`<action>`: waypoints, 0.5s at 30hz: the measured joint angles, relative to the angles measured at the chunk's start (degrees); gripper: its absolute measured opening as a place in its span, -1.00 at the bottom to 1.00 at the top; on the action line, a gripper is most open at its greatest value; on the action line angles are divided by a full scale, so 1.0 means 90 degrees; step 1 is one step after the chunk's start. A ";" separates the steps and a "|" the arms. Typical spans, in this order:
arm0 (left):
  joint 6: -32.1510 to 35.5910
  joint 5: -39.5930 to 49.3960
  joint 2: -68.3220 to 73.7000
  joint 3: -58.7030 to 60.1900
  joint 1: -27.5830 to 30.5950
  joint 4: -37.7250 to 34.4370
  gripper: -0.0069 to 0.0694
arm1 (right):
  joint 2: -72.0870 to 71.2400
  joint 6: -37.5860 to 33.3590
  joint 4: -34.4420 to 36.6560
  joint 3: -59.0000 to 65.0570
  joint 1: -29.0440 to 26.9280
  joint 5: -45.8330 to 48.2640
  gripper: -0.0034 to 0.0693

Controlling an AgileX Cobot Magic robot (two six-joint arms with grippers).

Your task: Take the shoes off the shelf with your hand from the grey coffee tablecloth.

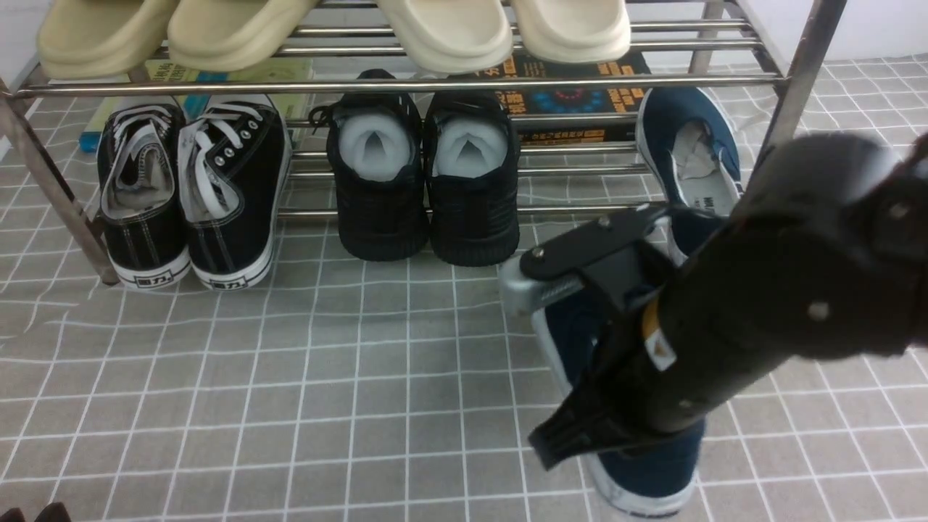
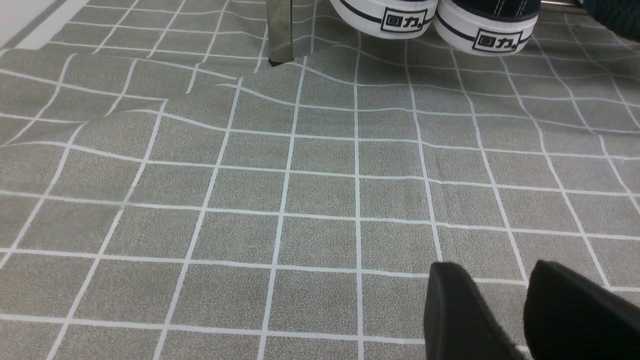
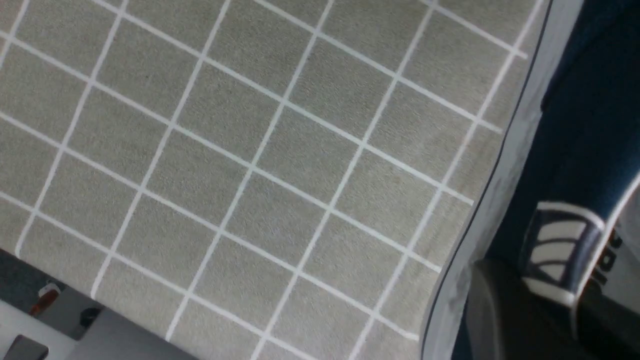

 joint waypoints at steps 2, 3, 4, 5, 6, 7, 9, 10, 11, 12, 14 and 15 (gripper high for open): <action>0.0000 0.0000 0.0000 0.0000 0.0000 0.0000 -0.19 | 0.0234 0.0057 -0.0033 0.0199 0.0000 -0.0565 -0.75; 0.0000 0.0000 0.0000 0.0000 0.0000 0.0000 -0.19 | 0.0317 0.0071 -0.0052 0.0213 0.0000 -0.0675 -0.72; 0.0000 0.0000 0.0000 0.0000 0.0000 0.0000 -0.19 | 0.0423 0.0078 -0.0079 0.0219 0.0000 -0.0804 -0.68; 0.0000 0.0000 0.0000 0.0000 0.0000 0.0000 -0.19 | 0.0443 0.0078 -0.0080 0.0225 0.0000 -0.0833 -0.65; 0.0000 0.0000 0.0000 0.0000 0.0000 0.0000 -0.19 | 0.0613 0.0087 -0.0114 0.0227 0.0000 -0.1020 -0.48; 0.0000 0.0000 0.0000 0.0000 0.0000 0.0000 -0.19 | 0.0627 0.0086 -0.0114 0.0227 0.0000 -0.1037 -0.46; 0.0000 0.0000 0.0000 0.0000 0.0000 0.0000 -0.19 | 0.0723 0.0086 -0.0074 0.0198 0.0000 -0.1161 -0.12; 0.0000 0.0000 0.0000 0.0000 0.0000 0.0000 -0.19 | 0.0732 0.0086 -0.0059 0.0105 0.0000 -0.1050 0.02; 0.0000 0.0000 0.0000 0.0000 0.0000 0.0000 -0.19 | 0.0732 0.0086 -0.0067 -0.0029 -0.0013 -0.0887 0.15; 0.0000 0.0000 0.0000 0.0000 0.0000 0.0000 -0.19 | 0.0732 0.0086 -0.0074 -0.0029 -0.0013 -0.0845 0.17; 0.0000 0.0000 0.0000 0.0000 0.0000 0.0000 -0.19 | 0.0681 0.0086 -0.0290 -0.0527 -0.0119 -0.0300 0.43; 0.0000 0.0000 0.0000 0.0000 0.0000 0.0000 -0.19 | 0.0667 0.0080 -0.0445 -0.0748 -0.0212 -0.0065 0.51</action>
